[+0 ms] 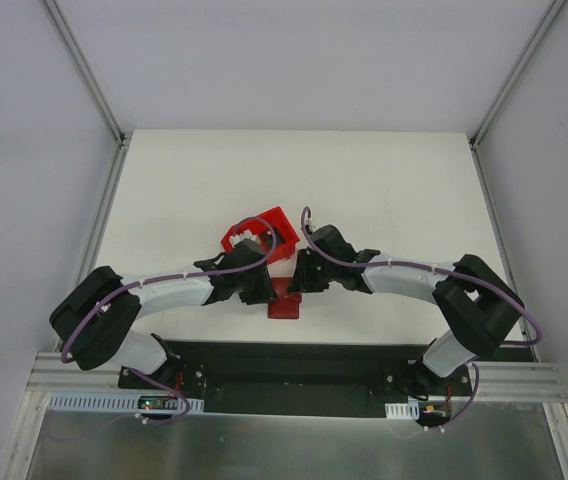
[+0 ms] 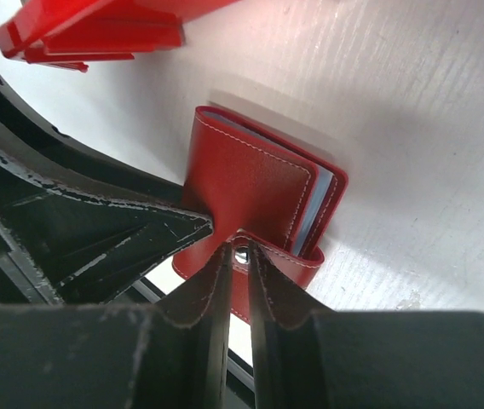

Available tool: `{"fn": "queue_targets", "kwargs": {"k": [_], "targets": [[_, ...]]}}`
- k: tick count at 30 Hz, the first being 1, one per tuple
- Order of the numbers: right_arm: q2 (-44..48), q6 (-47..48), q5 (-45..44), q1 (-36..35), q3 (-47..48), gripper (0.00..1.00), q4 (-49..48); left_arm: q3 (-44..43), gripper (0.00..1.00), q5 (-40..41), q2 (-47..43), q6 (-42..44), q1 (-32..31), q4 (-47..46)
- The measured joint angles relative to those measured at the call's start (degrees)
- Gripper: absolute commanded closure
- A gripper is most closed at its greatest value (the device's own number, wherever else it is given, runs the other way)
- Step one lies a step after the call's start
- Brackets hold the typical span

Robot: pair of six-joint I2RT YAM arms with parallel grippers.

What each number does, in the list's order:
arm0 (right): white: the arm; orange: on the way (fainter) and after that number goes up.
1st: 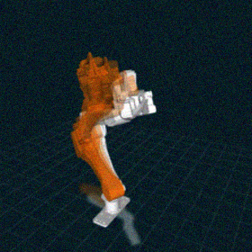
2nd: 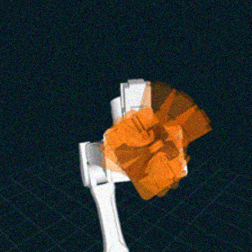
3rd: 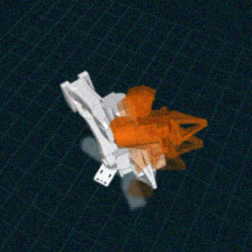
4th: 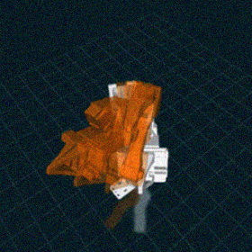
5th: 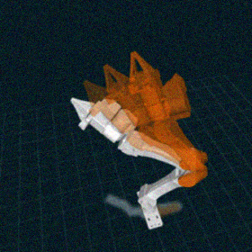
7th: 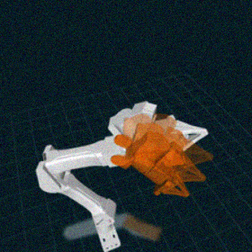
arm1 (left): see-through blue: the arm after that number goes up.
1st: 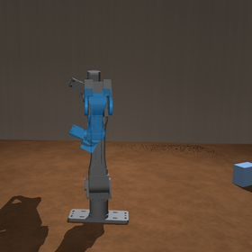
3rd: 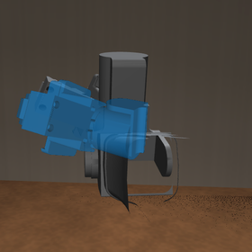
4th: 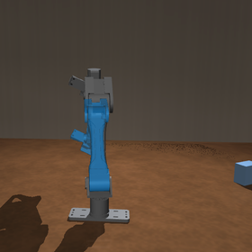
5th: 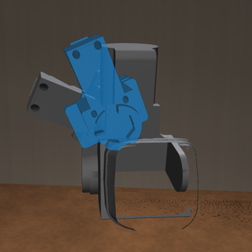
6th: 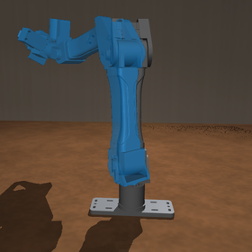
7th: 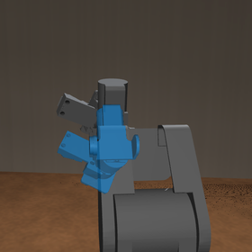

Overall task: Put the credit cards into the card holder
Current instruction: Close the card holder at the center of the board.

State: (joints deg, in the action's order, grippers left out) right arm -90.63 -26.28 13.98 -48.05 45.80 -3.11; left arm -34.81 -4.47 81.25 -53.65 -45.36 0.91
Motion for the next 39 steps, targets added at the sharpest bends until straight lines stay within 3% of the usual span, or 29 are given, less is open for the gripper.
{"fn": "queue_targets", "kwargs": {"k": [18,29,39], "targets": [[-1.0,-0.1,-0.7,-1.9,-0.1,0.83,0.4,-0.6,0.78,-0.4,0.4,0.1,0.0,0.6],[1.4,0.9,-4.1,-1.9,-0.1,0.82,3.7,-0.6,0.71,-0.5,0.6,0.1,0.0,0.6],[1.7,0.8,-4.3,-1.9,-0.5,0.82,4.5,-1.6,0.71,-0.8,1.6,0.8,0.0,1.0]]}}
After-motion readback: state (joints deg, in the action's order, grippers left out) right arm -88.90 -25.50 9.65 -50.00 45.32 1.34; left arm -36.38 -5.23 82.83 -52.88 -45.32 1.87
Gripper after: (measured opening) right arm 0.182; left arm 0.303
